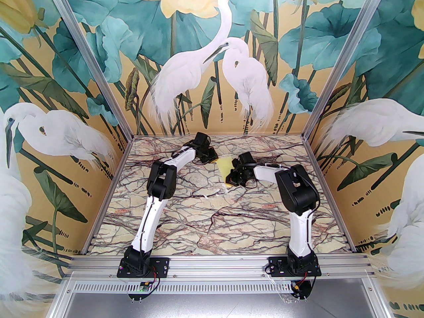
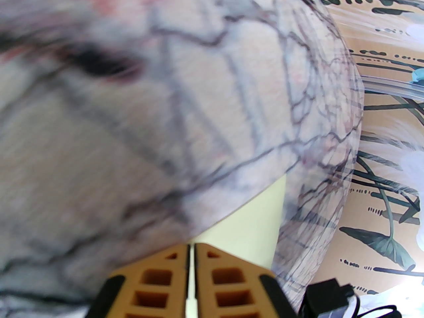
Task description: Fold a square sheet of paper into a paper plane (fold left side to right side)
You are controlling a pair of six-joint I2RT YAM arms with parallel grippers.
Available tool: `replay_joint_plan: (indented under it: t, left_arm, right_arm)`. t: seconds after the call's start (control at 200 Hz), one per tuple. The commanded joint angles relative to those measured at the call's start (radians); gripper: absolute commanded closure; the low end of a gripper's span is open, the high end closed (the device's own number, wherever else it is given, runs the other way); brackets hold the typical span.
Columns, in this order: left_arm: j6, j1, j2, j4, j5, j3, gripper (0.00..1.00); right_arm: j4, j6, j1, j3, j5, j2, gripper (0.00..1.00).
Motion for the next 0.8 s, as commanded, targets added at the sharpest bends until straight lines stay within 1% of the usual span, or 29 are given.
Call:
replay_joint_plan:
  t: [0.0, 0.035, 0.085, 0.1, 0.13, 0.145, 0.21, 0.275, 0.4, 0.48, 0.615, 0.79]
  left_arm:
    - [0.026, 0.003, -0.193, 0.078, -0.045, -0.111, 0.84]
    - [0.029, -0.002, -0.226, 0.094, -0.044, -0.157, 0.82]
    - [0.036, -0.01, -0.262, 0.1, -0.047, -0.206, 0.81]
    - [0.037, -0.014, -0.271, 0.099, -0.048, -0.218, 0.81]
    - [0.04, -0.02, -0.286, 0.104, -0.049, -0.246, 0.8]
    - [0.041, -0.024, -0.292, 0.108, -0.048, -0.258, 0.8]
    - [0.043, -0.045, -0.31, 0.126, -0.043, -0.305, 0.79]
    - [0.048, -0.068, -0.3, 0.133, -0.035, -0.318, 0.79]
    - [0.052, -0.091, -0.246, 0.128, -0.021, -0.297, 0.8]
    - [0.06, -0.096, -0.199, 0.098, -0.033, -0.257, 0.81]
    - [0.075, -0.099, -0.138, 0.058, -0.047, -0.201, 0.81]
    - [0.082, -0.102, -0.092, 0.039, -0.056, -0.192, 0.81]
  right_arm:
    - [-0.08, 0.013, 0.007, 0.038, 0.052, -0.073, 0.8]
    - [-0.082, 0.014, 0.006, 0.048, 0.065, -0.093, 0.76]
    - [-0.091, 0.008, 0.001, 0.06, 0.098, -0.129, 0.66]
    - [-0.092, 0.007, 0.0, 0.06, 0.1, -0.132, 0.66]
    - [-0.098, 0.0, -0.005, 0.063, 0.117, -0.152, 0.6]
    - [-0.101, -0.002, -0.006, 0.064, 0.124, -0.16, 0.59]
    - [-0.12, -0.013, -0.021, 0.06, 0.16, -0.19, 0.57]
    - [-0.136, -0.026, -0.042, 0.044, 0.181, -0.207, 0.55]
    - [-0.136, -0.042, -0.083, -0.016, 0.21, -0.236, 0.54]
    - [-0.133, -0.052, -0.104, -0.051, 0.211, -0.248, 0.52]
    - [-0.126, -0.057, -0.123, -0.076, 0.196, -0.231, 0.51]
    - [-0.116, -0.052, -0.125, -0.071, 0.176, -0.172, 0.5]
